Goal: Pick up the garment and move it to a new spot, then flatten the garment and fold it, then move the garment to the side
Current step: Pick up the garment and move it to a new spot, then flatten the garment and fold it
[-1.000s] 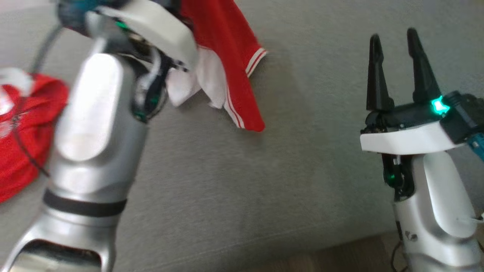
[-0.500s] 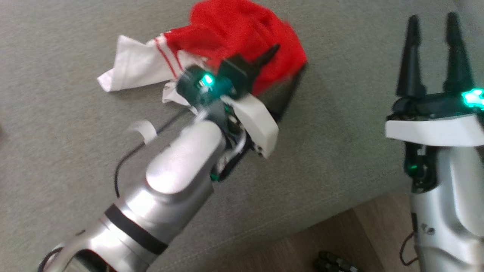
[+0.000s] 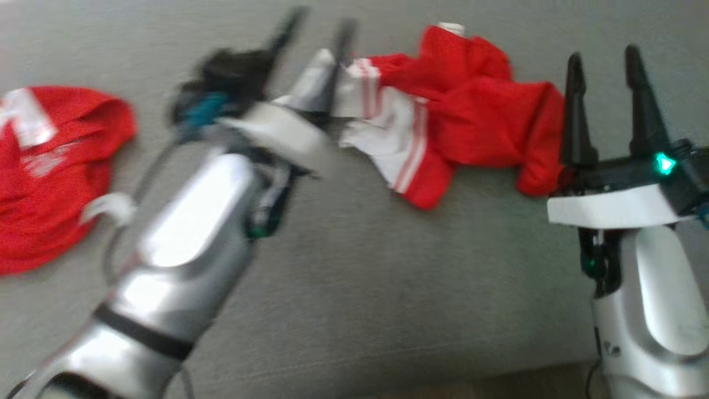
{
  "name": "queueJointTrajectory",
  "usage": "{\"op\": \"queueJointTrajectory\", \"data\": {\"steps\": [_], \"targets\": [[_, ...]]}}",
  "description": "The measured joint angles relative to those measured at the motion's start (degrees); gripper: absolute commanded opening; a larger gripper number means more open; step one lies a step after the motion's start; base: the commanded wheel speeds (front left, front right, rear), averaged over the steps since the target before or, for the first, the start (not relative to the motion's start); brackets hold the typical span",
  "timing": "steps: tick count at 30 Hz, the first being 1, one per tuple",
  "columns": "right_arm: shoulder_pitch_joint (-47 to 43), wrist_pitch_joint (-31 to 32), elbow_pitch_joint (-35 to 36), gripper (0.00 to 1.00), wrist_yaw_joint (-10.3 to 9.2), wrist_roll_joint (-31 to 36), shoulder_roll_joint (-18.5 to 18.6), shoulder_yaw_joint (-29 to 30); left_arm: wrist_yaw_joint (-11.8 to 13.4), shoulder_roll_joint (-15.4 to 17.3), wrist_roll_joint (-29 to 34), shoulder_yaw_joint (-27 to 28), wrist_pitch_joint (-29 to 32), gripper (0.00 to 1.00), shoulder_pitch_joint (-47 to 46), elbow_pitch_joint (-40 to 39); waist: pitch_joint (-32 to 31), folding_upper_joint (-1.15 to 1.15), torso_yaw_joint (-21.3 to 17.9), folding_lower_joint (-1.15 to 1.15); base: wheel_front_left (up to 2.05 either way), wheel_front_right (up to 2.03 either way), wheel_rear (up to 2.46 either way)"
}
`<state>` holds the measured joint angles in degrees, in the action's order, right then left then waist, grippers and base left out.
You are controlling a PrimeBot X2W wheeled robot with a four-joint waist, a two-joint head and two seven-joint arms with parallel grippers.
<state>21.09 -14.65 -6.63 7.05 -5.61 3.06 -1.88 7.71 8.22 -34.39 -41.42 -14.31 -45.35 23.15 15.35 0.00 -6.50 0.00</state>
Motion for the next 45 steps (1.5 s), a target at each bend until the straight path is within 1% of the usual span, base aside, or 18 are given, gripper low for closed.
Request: {"op": "queueJointTrajectory", "data": {"steps": [2,4,5,6,7,8,10,12,16,19,24,27,29,32,37,43,44,45], "targets": [[-1.04,0.01,-0.80,1.00,0.01,0.85,0.00,-0.35,0.40,2.54,0.01,3.14,0.00,1.00,3.27,-1.25,-0.91,0.00,2.35,0.00,0.00,0.00,0.00],[-2.12,0.03,-1.52,1.00,0.01,1.47,-0.01,-0.99,0.45,4.31,0.31,6.64,0.00,1.00,8.01,-3.25,-1.77,0.00,4.55,0.00,0.00,0.00,0.00],[-2.12,0.03,-1.52,1.00,0.01,1.47,-0.01,-0.99,0.45,4.31,0.31,6.64,0.00,1.00,8.01,-3.25,-1.77,0.00,4.55,0.00,0.00,0.00,0.00],[-3.07,0.33,-2.01,1.00,0.00,1.90,-0.02,-1.37,0.34,5.17,1.44,9.94,-0.01,1.00,13.35,-5.45,-2.63,0.00,6.51,0.00,0.00,0.00,0.00],[-3.07,0.33,-2.01,1.00,0.00,1.90,-0.02,-1.37,0.34,5.17,1.44,9.94,-0.01,1.00,13.35,-5.45,-2.63,0.00,6.51,0.00,0.00,0.00,0.00],[-3.48,0.38,-2.29,1.00,0.01,1.91,-0.02,-1.48,0.27,5.30,2.05,11.46,-0.01,1.00,16.10,-6.62,-3.06,0.00,7.42,0.00,0.00,0.00,0.00],[-4.38,0.56,-2.63,1.00,0.01,1.93,-0.01,-1.59,-0.75,5.13,3.31,14.23,-0.05,1.00,21.13,-8.87,-3.88,0.00,8.97,0.00,0.00,0.00,0.00],[-5.22,0.65,-3.23,1.00,0.01,2.10,-0.01,-1.72,-1.97,4.25,4.24,17.00,-0.11,1.00,25.58,-10.58,-4.61,0.00,10.34,0.00,0.00,0.00,0.00],[-5.98,1.62,-3.71,1.00,0.01,3.01,0.00,-2.45,-4.32,0.89,6.61,21.70,-0.16,1.00,31.15,-11.81,-5.48,0.00,12.64,0.00,0.00,0.00,0.00],[-5.81,2.79,-3.69,1.00,0.01,3.81,0.00,-3.83,-6.42,-1.92,8.27,24.21,-0.16,1.00,31.85,-12.26,-5.70,0.00,14.03,0.00,0.00,0.00,0.00],[-1.89,7.15,-5.35,1.00,0.01,5.38,0.42,-7.12,-9.34,-4.49,10.71,25.91,-0.24,1.00,31.82,-12.70,-4.81,0.00,16.09,0.00,0.00,0.00,0.00],[3.24,10.74,-8.72,1.00,0.01,6.25,3.65,-10.32,-10.56,-5.32,11.21,25.95,-0.25,1.00,31.82,-12.05,-4.00,0.00,17.51,0.00,0.00,0.00,0.00],[6.62,13.39,-11.56,1.00,0.01,5.41,5.94,-11.40,-11.02,-5.57,11.22,25.98,-0.25,1.00,31.82,-11.47,-3.46,0.00,18.58,0.00,0.00,0.00,0.00],[10.87,17.81,-16.06,1.00,0.01,3.58,9.70,-14.58,-11.25,-5.68,10.99,26.06,-0.25,1.00,31.81,-10.92,-2.68,0.00,20.22,0.00,0.00,0.00,0.00],[15.77,24.39,-21.42,1.00,0.01,-2.80,14.88,-21.32,-11.04,-5.78,8.51,25.15,-0.25,1.00,31.77,-10.89,-1.47,0.00,22.53,0.00,0.00,0.00,0.00],[20.94,31.70,-24.42,1.00,0.01,-10.82,20.58,-30.85,-10.13,-5.81,7.10,23.32,-0.25,1.00,31.65,-11.02,-0.58,0.00,24.34,0.00,0.00,0.00,0.00],[21.84,32.54,-24.66,0.87,0.01,-12.38,21.26,-32.22,-9.93,-5.80,6.89,23.15,-0.25,1.00,31.59,-11.13,-0.42,0.00,24.57,0.00,0.00,0.00,0.00],[22.72,33.55,-24.92,0.87,0.01,-14.07,21.81,-33.48,-9.71,-5.80,6.69,22.96,-0.25,1.00,31.51,-11.18,-0.28,0.00,24.80,0.00,0.00,0.00,0.00]]}}
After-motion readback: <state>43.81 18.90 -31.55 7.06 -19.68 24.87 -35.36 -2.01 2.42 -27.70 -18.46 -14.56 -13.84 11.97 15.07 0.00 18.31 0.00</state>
